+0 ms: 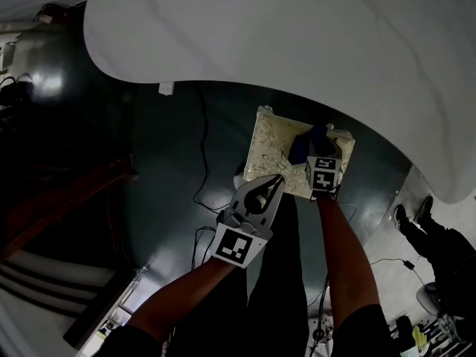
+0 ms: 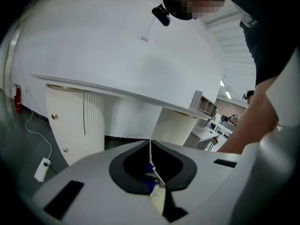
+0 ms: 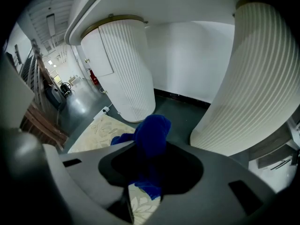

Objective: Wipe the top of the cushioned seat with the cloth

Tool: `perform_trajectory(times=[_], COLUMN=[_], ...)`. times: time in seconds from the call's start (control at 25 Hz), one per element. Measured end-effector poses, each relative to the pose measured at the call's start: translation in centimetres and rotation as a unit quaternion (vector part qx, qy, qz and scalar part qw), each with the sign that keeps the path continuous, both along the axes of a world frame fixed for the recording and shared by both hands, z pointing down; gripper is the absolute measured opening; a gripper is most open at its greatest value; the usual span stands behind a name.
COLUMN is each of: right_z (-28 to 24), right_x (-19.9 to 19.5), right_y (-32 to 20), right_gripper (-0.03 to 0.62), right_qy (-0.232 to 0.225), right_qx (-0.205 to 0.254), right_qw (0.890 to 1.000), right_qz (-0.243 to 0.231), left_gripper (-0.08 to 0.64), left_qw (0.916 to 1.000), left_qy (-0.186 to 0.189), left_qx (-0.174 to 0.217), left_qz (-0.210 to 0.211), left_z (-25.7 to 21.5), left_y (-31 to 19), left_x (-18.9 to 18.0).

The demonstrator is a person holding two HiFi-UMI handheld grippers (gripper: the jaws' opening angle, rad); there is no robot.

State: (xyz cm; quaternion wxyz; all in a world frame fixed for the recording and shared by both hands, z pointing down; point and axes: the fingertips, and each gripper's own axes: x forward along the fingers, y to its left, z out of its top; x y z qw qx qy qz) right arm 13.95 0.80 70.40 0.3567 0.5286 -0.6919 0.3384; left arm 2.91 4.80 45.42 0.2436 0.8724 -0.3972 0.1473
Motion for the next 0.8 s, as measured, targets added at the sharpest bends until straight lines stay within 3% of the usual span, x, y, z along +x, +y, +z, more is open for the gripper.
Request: perform_trajectory(times=[0.8], right_z=[0.1], right_x=[6.5], right_y=[1.7], right_gripper=[0.153], right_qy=[0.031], right_qx=[0.003], right_qw=[1.000], right_qz=[0.002], left_gripper=[0.023], left_qw=[0.9988], left_qy=[0.003], left_qx=[-0.001], left_qz=[0.049], left_z=[0.2], left_y=[-0.2], left_x=[3.4])
